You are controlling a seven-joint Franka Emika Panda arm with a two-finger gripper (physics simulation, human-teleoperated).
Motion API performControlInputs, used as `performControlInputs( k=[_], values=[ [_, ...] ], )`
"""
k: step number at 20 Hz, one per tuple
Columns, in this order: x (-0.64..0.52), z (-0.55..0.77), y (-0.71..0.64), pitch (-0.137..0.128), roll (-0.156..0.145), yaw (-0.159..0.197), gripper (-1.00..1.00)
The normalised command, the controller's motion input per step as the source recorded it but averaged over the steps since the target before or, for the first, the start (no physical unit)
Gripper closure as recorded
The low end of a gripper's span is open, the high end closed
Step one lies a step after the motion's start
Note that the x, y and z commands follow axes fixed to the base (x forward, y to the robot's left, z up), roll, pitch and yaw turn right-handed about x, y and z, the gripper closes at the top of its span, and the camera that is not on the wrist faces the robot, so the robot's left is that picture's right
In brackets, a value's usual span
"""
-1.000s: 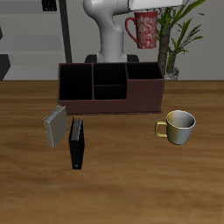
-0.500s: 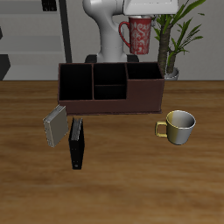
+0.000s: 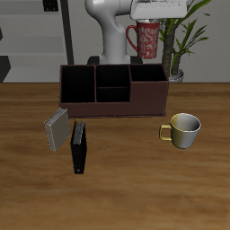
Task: Place the red mug into the back desk caddy's right compartment
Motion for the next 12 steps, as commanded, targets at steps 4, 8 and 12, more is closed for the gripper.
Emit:
performControlInputs(
  k=[4, 8, 12],
  values=[
    [0.01, -0.04, -0.03, -0.036, 0.007, -0.004, 1.0],
    [0.02, -0.13, 0.06, -0.009, 0.003, -0.033, 1.0],
    [0.0, -0.12, 0.03, 0.0, 0.02, -0.003, 1.0]
  ],
)
